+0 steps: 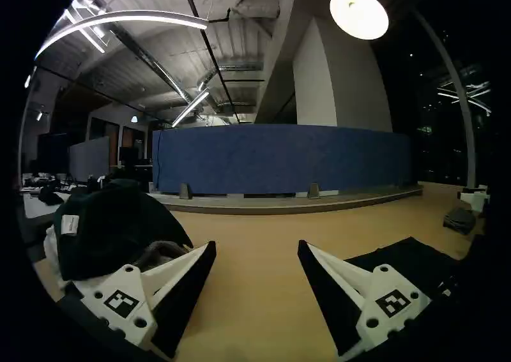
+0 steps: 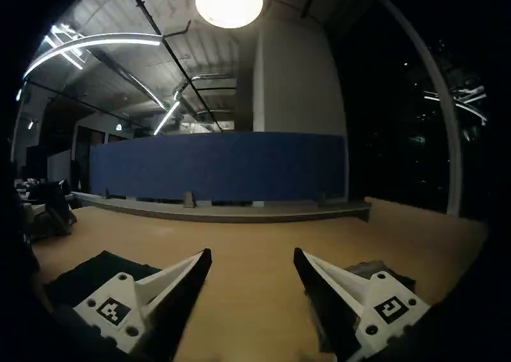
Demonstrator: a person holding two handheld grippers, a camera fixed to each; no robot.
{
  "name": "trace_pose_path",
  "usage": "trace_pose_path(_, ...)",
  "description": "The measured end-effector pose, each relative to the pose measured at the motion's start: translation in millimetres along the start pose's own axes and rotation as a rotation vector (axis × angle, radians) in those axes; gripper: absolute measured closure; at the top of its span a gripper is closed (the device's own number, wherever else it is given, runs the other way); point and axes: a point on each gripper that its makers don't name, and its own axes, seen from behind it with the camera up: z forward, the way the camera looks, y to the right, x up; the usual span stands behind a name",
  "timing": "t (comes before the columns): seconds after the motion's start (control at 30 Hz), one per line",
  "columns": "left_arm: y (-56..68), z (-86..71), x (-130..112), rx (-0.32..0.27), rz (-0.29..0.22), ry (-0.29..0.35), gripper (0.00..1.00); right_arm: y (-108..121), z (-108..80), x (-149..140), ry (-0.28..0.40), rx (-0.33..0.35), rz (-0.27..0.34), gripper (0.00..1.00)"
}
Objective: Fold towel
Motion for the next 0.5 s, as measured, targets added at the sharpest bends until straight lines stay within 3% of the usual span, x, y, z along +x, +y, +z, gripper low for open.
trace_pose_path(0.4, -3.5, 0.9, -2, 0.04, 0.004, -0.01, 0.05, 1, -1.4, 0, -0.003, -0.001, 0.007, 0.0)
trace_pose_path(0.5, -2.7, 0.4, 6, 0.037, 0.013, -0.016, 0.05, 7, -2.2, 18, 0.01, -0.018, 0.011, 0.0)
